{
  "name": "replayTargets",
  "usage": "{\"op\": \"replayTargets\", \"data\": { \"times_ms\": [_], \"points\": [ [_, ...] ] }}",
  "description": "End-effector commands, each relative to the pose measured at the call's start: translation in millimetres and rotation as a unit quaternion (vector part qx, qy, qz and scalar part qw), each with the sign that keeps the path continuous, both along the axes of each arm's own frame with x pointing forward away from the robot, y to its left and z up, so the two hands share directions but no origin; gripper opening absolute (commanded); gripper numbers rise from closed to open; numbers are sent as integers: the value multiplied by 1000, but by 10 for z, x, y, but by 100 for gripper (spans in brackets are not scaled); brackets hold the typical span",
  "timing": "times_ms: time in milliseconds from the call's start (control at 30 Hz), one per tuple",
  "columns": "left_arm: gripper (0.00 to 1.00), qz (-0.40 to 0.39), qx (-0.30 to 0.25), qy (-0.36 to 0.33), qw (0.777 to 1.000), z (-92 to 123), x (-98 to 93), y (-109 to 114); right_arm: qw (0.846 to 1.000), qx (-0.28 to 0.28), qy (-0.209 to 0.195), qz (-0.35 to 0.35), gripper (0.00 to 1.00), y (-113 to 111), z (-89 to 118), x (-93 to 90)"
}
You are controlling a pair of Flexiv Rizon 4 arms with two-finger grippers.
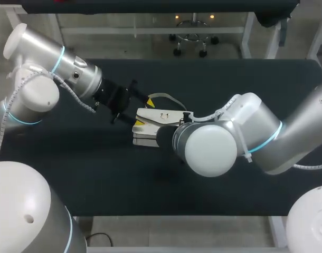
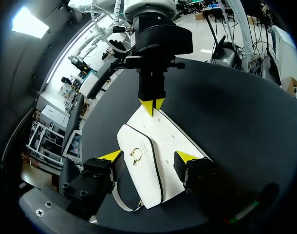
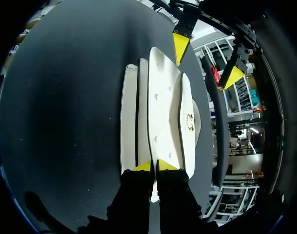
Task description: Pick up the bag, open it, inspect its contents, close it, and place it on the opposite side
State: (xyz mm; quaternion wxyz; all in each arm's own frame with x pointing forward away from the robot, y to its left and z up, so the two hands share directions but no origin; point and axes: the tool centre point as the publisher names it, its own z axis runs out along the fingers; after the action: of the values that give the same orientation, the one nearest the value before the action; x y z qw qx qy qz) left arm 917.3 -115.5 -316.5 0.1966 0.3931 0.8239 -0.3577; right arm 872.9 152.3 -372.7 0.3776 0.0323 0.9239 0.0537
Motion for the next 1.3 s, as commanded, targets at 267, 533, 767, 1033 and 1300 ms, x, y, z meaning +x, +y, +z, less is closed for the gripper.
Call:
{"op": "replayTargets", "data": {
  "times_ms": [267, 533, 767, 1033, 1300],
  "points": [
    [50, -10, 22, 7, 1000, -189, 109, -109, 1000, 21, -12, 19, 0, -26, -48, -27],
    [49, -6, 34, 7, 999, -294, 172, -151, 1000, 21, -12, 19, 0, -26, -48, -27],
    [47, -4, 43, 3, 999, -356, 205, -200, 1000, 21, -12, 19, 0, -26, -48, -27],
    [31, 21, 52, -31, 998, -406, 299, -268, 1000, 21, -12, 19, 0, -26, -48, -27],
    [32, 32, 57, -43, 997, -486, 356, -318, 1000, 21, -12, 19, 0, -26, -48, -27]
  ]
}}
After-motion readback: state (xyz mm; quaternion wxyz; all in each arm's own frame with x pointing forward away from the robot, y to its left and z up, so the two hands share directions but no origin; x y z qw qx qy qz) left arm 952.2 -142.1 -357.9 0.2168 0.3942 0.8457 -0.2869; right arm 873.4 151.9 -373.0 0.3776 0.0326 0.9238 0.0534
